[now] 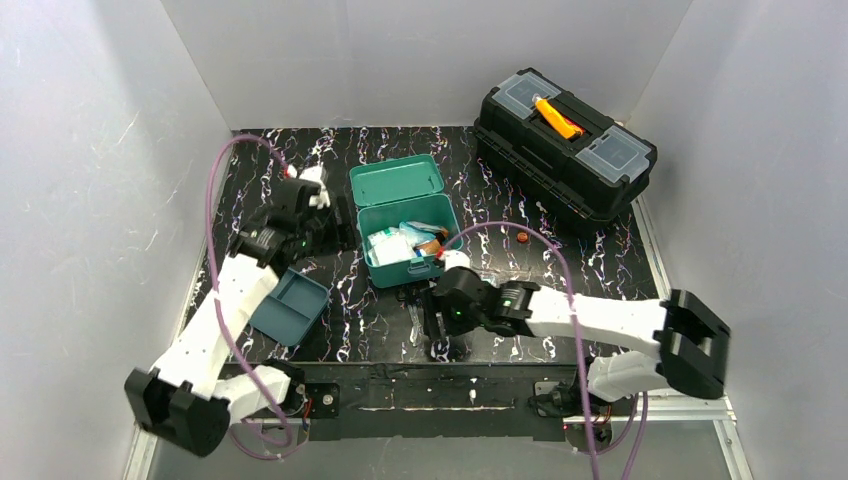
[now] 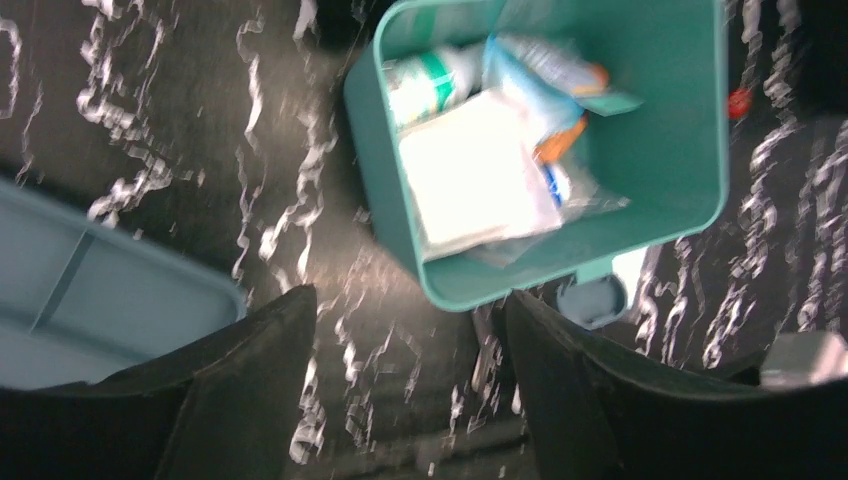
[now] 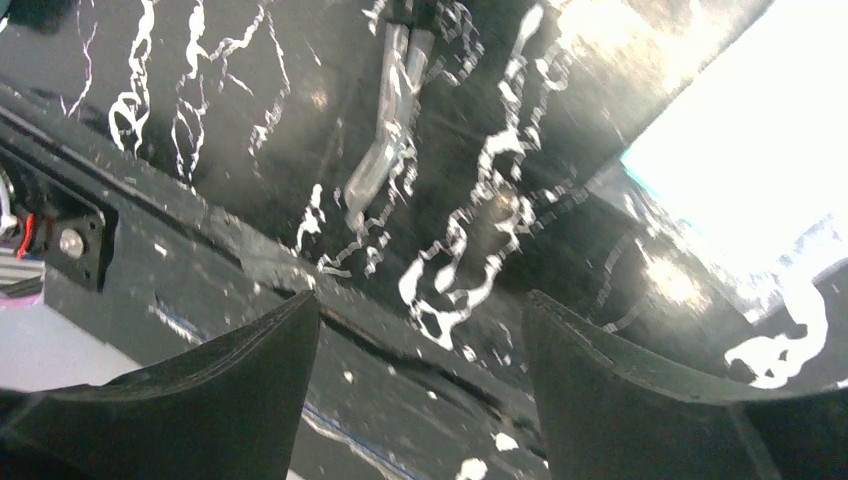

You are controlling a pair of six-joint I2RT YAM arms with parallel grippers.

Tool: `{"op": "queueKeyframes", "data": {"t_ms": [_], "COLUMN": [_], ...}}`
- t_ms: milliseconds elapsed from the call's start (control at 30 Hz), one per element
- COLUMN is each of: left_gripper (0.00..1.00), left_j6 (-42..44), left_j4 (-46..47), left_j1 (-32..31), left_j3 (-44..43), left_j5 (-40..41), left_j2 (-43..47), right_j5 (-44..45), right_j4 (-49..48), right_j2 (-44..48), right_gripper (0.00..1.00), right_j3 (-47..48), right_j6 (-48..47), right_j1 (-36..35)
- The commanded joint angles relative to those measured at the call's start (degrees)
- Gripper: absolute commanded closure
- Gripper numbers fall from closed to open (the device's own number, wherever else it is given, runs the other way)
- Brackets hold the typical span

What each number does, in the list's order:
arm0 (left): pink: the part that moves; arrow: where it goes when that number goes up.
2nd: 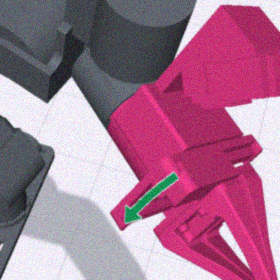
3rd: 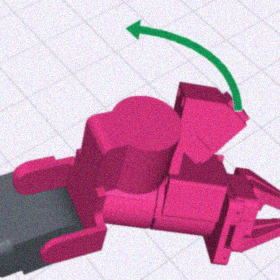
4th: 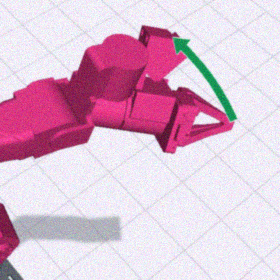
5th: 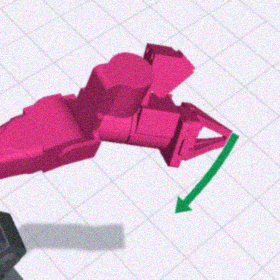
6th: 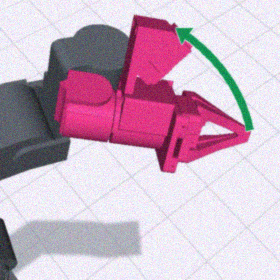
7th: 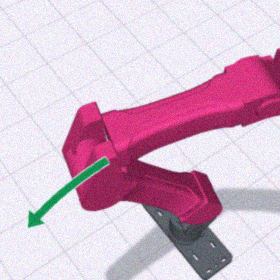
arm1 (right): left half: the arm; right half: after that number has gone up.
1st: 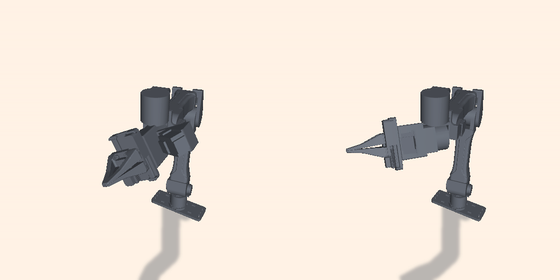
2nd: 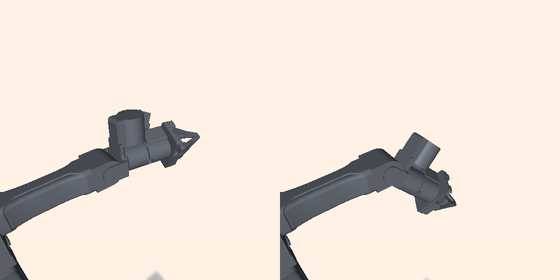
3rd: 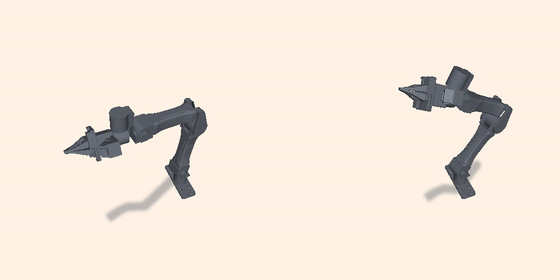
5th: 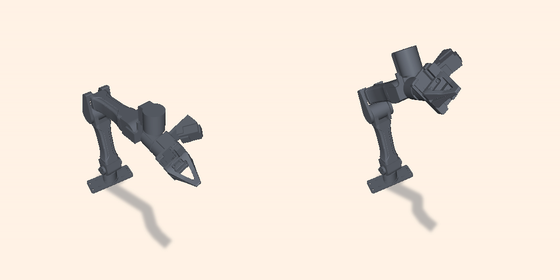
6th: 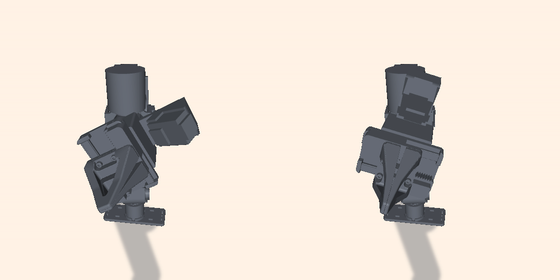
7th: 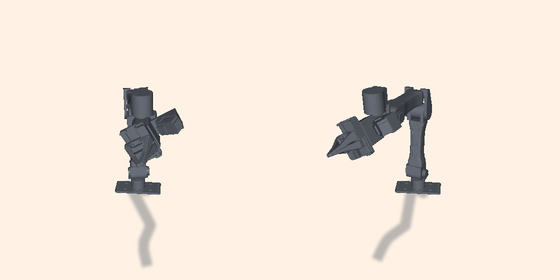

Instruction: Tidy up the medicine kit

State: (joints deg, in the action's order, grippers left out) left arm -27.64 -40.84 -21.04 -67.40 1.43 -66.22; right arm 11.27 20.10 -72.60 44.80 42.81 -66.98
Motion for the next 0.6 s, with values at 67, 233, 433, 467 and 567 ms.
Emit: {"op": "queueKeyframes", "data": {"t_ms": [67,233,433,467,567], "left_gripper": [0.21,0.08,0.02,0.02,0.02], "left_j6": [2.6,3.4,4.2,4.0,4.0], "left_j4": [-1.0,-2.7,-2.4,-2.1,-1.0], "left_j1": [0.5,0.5,0.5,0.4,0.5], "left_j3": [12.0,16.8,21.7,22.1,22.8], "left_j5": [-4.0,-5.2,-5.7,-5.7,-6.4], "left_j2": [15.8,23.7,31.6,32.8,35.3], "right_j5": [10.4,12.4,13.9,14.1,14.6], "right_j4": [0.3,1.8,1.7,1.8,1.6], "right_j2": [-11.2,-17.5,-22.7,-23.5,-25.2], "right_gripper": [0.24,0.32,0.4,0.42,0.45], "right_j3": [9.9,14.6,17.7,18.1,19.0], "right_j6": [2.4,3.8,5.8,6.1,7.2], "right_j1": [-3.8,-4.5,-4.5,-4.5,-4.5]}}
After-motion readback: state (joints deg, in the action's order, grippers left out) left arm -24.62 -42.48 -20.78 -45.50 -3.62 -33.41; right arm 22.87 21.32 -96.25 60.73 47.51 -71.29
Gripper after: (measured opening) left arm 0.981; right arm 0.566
